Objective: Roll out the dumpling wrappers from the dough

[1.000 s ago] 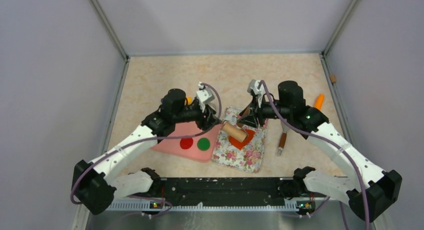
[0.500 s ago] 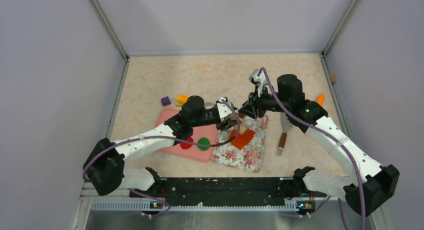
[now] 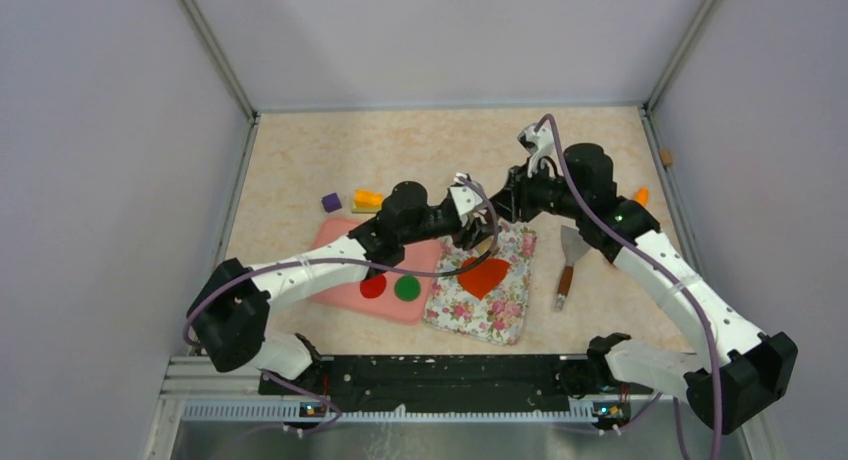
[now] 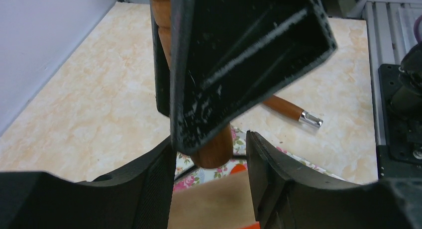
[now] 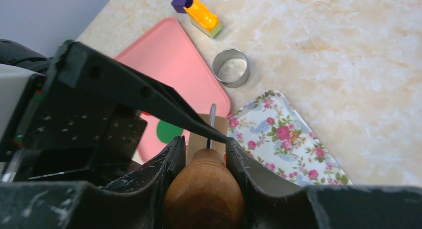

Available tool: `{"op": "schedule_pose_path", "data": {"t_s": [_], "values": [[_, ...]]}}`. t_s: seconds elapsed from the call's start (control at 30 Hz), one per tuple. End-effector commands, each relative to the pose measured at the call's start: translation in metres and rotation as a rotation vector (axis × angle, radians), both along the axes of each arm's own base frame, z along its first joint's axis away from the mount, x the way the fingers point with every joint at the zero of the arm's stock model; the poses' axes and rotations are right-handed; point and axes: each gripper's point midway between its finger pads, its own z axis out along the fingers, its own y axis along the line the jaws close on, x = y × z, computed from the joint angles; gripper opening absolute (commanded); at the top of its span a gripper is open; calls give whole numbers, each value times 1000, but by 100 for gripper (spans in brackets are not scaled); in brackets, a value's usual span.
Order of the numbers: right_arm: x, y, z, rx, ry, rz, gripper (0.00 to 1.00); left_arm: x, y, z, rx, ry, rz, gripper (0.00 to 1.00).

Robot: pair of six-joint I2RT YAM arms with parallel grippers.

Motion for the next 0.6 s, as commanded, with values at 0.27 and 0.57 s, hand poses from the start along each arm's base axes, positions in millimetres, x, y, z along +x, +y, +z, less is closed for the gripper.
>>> {"op": "schedule_pose_path", "data": {"t_s": [0.27,0.57], "values": [[14,7,50,136,-54,-16,0,31,-20,15,-23,1,86,17],[0,-30,16,-111,148,123,57,19,10,-29,128,-26,54,0]]}}
